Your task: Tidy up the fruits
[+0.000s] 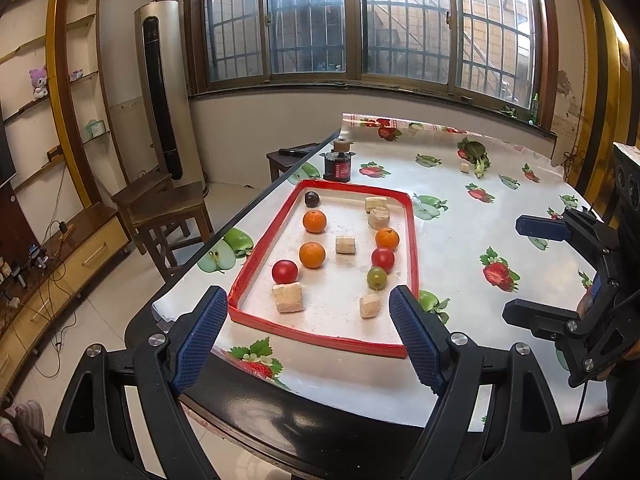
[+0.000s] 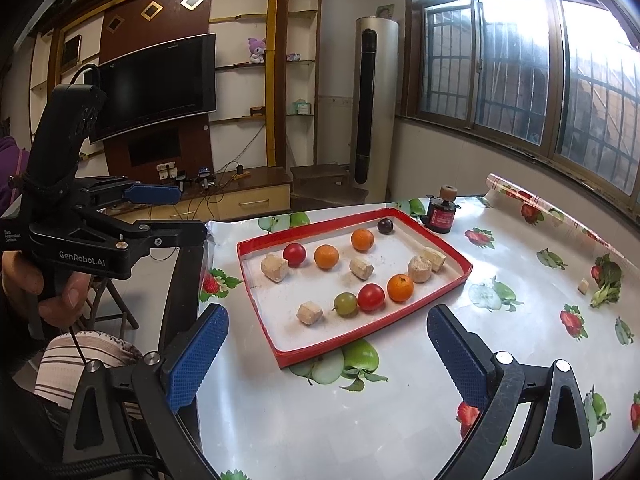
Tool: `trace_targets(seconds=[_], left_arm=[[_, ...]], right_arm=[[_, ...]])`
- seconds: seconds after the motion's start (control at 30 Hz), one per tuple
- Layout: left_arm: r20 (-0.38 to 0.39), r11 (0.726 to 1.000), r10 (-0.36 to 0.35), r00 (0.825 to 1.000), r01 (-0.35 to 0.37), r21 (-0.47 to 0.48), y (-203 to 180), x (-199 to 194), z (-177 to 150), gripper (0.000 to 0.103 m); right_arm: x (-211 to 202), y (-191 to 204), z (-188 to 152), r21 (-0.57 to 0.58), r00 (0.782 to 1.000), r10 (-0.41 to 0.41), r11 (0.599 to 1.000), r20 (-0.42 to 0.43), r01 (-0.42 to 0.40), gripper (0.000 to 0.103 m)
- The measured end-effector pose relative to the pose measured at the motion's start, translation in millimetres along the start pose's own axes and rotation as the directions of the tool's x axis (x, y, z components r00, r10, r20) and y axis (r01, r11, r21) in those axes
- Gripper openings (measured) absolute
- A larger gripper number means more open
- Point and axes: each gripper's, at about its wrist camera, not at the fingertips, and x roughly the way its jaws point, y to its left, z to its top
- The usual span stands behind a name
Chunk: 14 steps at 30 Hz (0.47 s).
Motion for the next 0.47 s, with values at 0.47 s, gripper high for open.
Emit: trace_targets(seconds=[0.47], left_arm=[[-0.016, 0.999, 0.008, 1.000, -0.009, -0.039, 7.8, 7.4, 0.4, 0.083]], right_arm=[[4.4, -3.1, -2.5, 0.008, 1.000, -0.005, 1.000, -0.014, 0.005, 0.101]])
